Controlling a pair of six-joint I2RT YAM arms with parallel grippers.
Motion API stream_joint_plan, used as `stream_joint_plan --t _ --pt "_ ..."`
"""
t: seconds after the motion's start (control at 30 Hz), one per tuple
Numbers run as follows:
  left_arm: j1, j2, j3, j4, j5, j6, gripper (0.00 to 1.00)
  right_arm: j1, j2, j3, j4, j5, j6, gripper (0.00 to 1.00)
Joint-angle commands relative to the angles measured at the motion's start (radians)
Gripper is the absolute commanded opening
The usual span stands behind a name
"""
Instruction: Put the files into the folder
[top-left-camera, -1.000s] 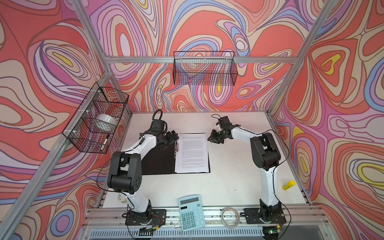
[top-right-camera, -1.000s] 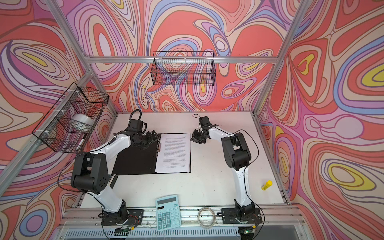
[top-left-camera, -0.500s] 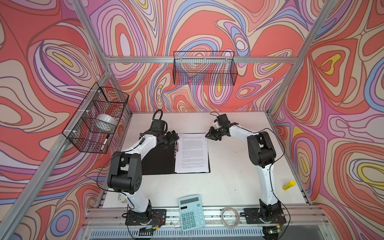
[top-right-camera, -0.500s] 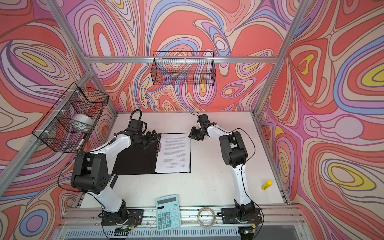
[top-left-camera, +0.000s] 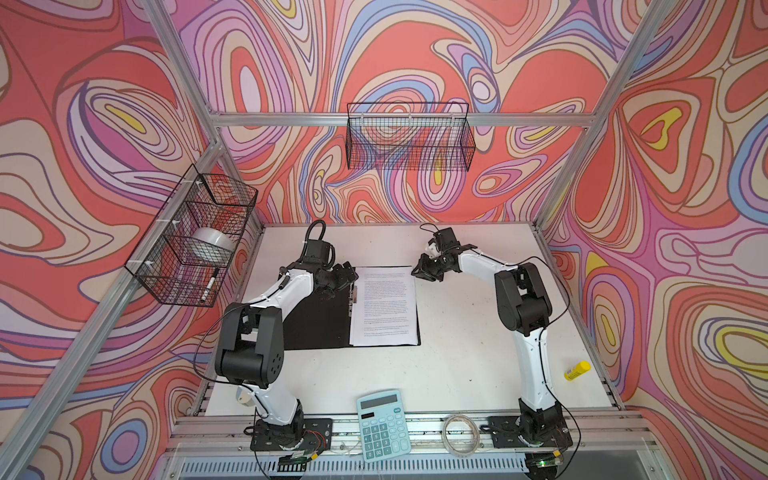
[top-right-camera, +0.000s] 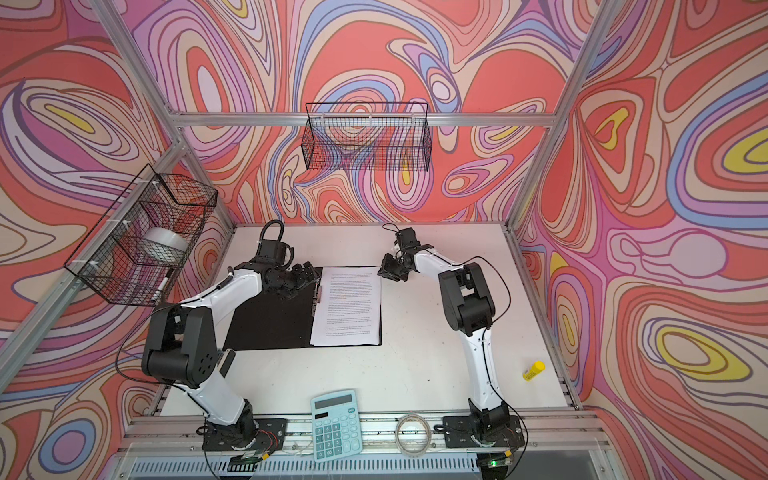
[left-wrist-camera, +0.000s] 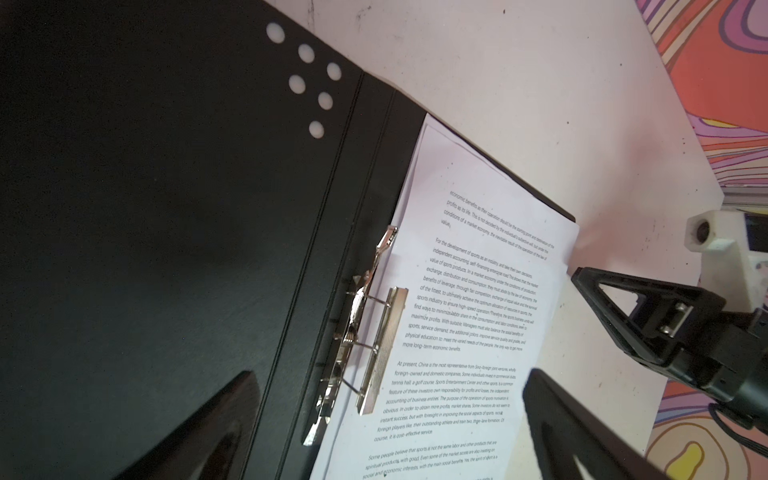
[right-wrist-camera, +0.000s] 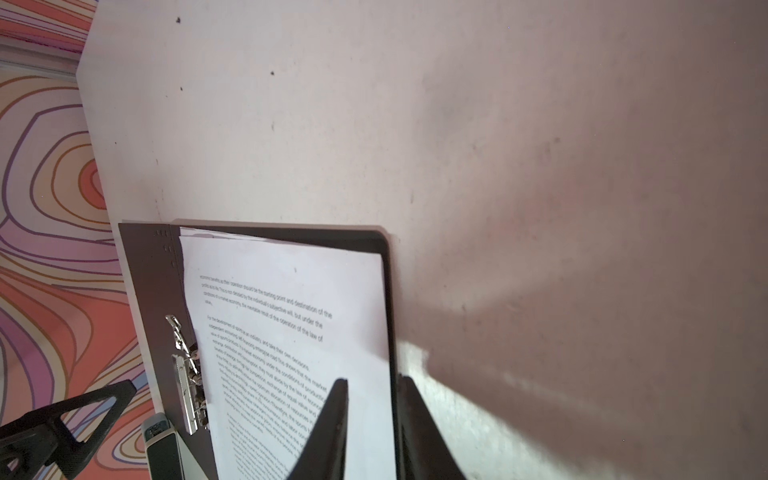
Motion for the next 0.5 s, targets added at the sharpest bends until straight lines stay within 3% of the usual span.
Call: stream_joint_plan --t 0.0,0.47 --pt "-0.003 -0.002 -0.009 0.010 -0.017 -0.005 1.00 -0.004 0.040 0.033 -0.011 -0.014 -0.012 0.23" --pt "-0.003 -0.003 -0.008 0.010 -0.021 -0.006 1.00 -0.004 0.063 0.050 -0.014 -0.050 -0.016 0.21"
